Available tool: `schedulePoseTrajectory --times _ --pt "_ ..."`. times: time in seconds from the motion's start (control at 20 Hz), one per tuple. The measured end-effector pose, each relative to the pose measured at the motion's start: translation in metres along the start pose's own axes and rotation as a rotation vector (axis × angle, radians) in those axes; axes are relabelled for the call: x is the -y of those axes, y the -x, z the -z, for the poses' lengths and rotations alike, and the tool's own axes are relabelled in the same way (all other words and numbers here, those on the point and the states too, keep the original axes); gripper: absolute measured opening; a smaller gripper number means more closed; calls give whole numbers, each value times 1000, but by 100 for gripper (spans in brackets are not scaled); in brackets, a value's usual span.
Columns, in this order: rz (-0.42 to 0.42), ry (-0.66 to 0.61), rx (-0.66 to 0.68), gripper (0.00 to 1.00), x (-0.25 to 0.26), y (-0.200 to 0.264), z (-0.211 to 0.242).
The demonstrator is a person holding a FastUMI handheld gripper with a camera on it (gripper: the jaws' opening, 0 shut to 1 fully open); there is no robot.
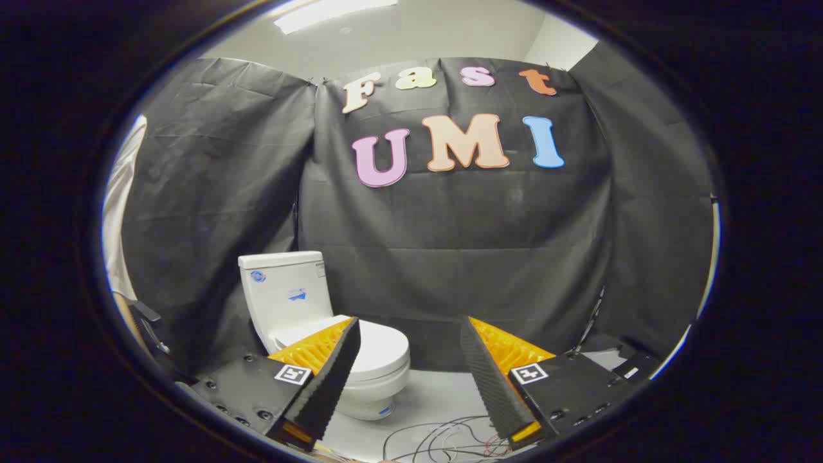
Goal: Open the toilet lid.
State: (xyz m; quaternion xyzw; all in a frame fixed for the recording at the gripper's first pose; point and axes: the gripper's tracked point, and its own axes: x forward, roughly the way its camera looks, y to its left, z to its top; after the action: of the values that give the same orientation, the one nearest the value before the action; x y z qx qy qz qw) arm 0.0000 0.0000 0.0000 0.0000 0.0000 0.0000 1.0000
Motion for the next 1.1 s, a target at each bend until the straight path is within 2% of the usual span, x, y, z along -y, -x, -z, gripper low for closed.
schedulePoseTrajectory --times 0.7,1.1 --pt "1 -3 19 97 0 0 -4" --pt "-38 8 -25 97 -15 -68 8"
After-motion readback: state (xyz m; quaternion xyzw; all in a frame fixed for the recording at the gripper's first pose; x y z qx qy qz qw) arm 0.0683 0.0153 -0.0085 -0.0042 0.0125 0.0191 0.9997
